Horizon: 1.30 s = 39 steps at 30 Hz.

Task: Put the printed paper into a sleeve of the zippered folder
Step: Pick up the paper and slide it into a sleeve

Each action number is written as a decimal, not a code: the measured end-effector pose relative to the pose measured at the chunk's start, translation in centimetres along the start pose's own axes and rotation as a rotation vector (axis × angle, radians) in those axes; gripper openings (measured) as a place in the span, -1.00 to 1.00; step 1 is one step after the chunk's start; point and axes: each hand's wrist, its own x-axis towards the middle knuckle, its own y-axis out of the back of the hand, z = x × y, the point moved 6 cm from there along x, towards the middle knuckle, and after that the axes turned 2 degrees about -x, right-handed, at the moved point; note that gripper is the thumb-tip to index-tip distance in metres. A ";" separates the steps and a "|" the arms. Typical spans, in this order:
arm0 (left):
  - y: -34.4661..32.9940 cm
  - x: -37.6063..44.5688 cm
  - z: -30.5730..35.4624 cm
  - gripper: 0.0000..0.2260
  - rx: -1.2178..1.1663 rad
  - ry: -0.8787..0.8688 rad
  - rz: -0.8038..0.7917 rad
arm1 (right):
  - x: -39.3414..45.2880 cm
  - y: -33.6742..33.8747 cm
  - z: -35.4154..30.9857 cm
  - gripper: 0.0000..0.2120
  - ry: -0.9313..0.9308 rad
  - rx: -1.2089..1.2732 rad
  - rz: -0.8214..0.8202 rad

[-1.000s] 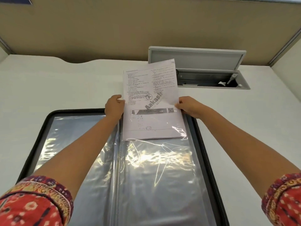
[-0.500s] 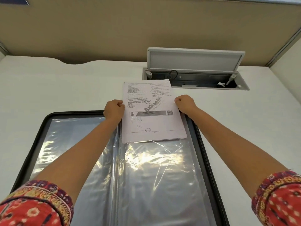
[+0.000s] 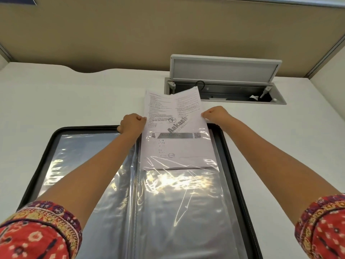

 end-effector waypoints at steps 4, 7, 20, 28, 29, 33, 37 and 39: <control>-0.2 -0.2 -0.1 -0.76 0.040 -0.068 -0.060 | 0.3 0.3 0.0 -0.69 -0.006 0.043 -0.039; -0.1 -0.2 -0.3 -0.80 0.038 -0.089 -0.098 | 0.8 0.0 -1.3 -0.76 0.010 0.134 -0.021; 1.0 -2.0 -0.4 -0.76 -0.228 -0.178 -0.049 | 1.1 -0.5 -2.6 -0.79 0.172 0.117 0.008; 1.2 -3.7 -3.6 -0.57 0.374 -0.363 0.026 | 1.9 -0.2 -2.2 -0.67 0.151 -0.021 -0.112; 1.1 -3.8 -3.8 -0.56 0.407 -0.364 0.033 | 2.2 -0.1 -2.7 -0.66 0.144 -0.002 -0.105; 0.8 -4.3 -3.8 -0.56 0.430 -0.377 0.073 | 3.7 -0.4 -4.6 -0.58 0.167 -0.060 -0.093; 0.7 -4.4 -3.9 -0.56 0.409 -0.370 0.097 | 4.6 -1.2 -6.9 -0.41 0.350 -0.440 -0.016; 0.7 -4.4 -3.9 -0.56 0.401 -0.368 0.101 | 4.7 -1.7 -7.6 -0.50 0.407 -0.540 0.022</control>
